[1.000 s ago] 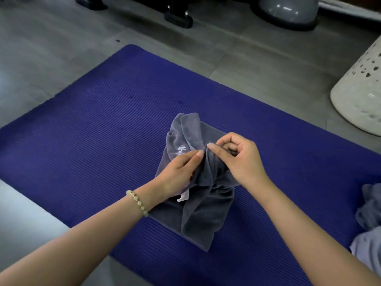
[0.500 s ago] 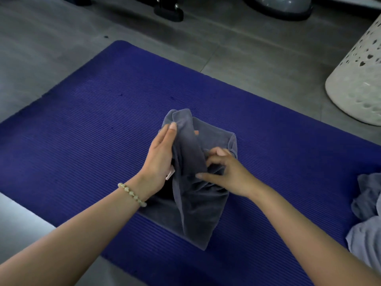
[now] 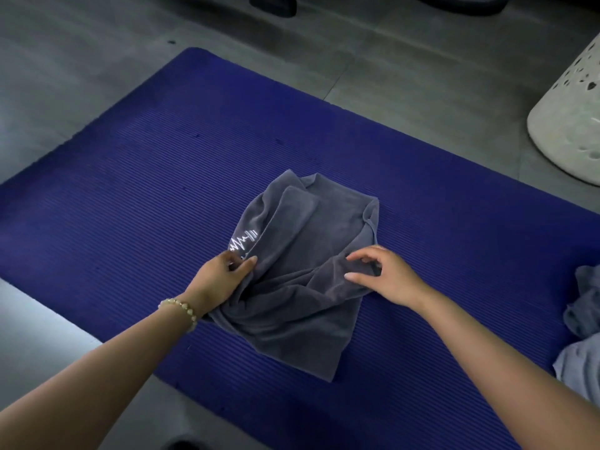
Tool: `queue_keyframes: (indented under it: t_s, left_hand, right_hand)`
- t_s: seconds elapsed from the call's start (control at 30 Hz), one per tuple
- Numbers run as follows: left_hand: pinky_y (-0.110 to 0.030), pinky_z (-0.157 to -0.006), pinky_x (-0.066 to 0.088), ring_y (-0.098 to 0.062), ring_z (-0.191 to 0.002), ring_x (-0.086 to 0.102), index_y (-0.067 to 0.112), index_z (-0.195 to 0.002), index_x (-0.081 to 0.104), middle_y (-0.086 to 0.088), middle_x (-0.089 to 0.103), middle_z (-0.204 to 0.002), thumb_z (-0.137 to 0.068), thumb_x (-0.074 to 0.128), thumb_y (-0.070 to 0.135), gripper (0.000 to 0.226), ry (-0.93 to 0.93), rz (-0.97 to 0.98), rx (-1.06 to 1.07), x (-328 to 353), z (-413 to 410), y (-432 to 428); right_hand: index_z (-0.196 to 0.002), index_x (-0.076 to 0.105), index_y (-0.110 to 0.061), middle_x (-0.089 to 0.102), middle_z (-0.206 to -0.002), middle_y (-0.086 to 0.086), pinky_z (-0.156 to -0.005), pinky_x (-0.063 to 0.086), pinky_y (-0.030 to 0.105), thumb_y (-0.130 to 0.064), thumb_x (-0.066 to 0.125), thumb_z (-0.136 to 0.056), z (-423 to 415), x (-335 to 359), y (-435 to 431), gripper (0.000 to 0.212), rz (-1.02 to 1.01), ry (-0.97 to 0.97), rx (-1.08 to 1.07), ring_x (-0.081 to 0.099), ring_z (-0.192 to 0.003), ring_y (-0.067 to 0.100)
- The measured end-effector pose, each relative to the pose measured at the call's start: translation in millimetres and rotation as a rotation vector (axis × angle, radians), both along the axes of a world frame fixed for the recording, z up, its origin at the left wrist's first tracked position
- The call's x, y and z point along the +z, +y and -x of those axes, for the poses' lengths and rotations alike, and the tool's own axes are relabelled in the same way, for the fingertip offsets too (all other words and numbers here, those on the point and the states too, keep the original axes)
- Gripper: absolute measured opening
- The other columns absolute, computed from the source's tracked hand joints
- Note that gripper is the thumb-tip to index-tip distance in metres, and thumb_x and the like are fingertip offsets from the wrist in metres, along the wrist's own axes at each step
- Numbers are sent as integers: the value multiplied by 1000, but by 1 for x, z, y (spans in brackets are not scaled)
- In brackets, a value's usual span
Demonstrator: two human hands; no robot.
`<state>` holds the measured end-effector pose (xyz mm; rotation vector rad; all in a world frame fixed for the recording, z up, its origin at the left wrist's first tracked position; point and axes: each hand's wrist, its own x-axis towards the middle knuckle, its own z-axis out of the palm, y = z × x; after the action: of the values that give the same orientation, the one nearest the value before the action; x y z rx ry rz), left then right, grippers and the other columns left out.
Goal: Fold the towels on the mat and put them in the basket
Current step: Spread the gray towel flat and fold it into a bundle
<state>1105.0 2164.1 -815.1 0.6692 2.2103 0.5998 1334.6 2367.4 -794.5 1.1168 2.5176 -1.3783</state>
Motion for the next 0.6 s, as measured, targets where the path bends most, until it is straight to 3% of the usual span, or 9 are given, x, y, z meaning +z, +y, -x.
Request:
queue_keyframes:
  t_s: [0.13,0.3,0.43,0.5,0.6]
  left_hand:
    - [-34,-96,44,-21,-115,56,25,-132,53,0,59,-125,-89,49,58,54,168,2,-104,-7,-1,8]
    - [-31,-87,44,-20,-115,55,25,-134,51,3,54,-132,-89,55,51,52,243,-66,-106,-16,-3,26]
    - [-33,-95,44,-22,-116,55,21,-135,48,-1,59,-126,-89,60,45,54,90,-49,-15,-23,8,41]
    - [-35,-100,43,-21,-115,56,21,-129,53,-2,61,-121,-87,63,45,50,1,-39,26,-26,13,46]
    - [-30,-97,46,-13,-104,61,25,-110,66,6,67,-108,-84,65,49,35,-85,-112,-10,-20,10,52]
  right_hand:
    - [-120,55,-28,46,-125,-11,-88,35,18,-34,74,-81,6,-9,-5,43,20,-36,-100,43,-115,6]
    - [-112,52,-26,41,-117,-5,-69,40,13,-39,74,-79,8,-7,-2,41,-31,-34,-195,48,-104,12]
    - [-93,46,-17,52,-91,-1,-64,43,19,-48,70,-80,3,-11,1,41,109,-237,-256,53,-80,10]
    - [-94,52,-15,59,-94,0,-68,48,22,-49,66,-84,2,-13,-1,38,287,-342,-241,58,-87,13]
    - [-95,62,-16,64,-92,-1,-79,50,27,-42,67,-86,8,-13,-3,28,364,-189,-311,61,-85,13]
